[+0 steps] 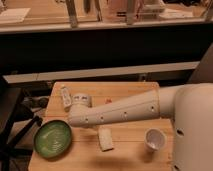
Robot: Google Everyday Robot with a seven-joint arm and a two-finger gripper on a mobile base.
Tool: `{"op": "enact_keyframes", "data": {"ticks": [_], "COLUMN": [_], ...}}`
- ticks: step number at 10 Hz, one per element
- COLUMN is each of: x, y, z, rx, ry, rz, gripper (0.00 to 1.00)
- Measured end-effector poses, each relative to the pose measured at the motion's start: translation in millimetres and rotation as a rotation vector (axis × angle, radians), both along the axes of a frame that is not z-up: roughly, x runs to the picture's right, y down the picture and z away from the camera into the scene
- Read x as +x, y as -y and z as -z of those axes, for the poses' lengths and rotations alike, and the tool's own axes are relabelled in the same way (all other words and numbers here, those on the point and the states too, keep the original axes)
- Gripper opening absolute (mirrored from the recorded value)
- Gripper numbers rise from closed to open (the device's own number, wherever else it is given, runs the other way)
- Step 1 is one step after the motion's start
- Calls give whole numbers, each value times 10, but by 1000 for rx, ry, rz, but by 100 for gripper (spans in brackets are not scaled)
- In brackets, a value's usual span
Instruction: Pick up the ceramic bowl
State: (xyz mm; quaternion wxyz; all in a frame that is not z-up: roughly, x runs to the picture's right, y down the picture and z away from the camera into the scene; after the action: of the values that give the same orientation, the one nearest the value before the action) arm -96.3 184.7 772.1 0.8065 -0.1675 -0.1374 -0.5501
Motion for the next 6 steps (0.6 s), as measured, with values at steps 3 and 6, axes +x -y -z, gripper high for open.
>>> {"op": "enact_keyframes", "data": {"ticks": [3,6], "x": [-110,-237], "y": [-21,-38], "z": [-29,-55], "rx": [-4,-4], "ry": [39,77], "rz": [51,102], "gripper": [80,80]}}
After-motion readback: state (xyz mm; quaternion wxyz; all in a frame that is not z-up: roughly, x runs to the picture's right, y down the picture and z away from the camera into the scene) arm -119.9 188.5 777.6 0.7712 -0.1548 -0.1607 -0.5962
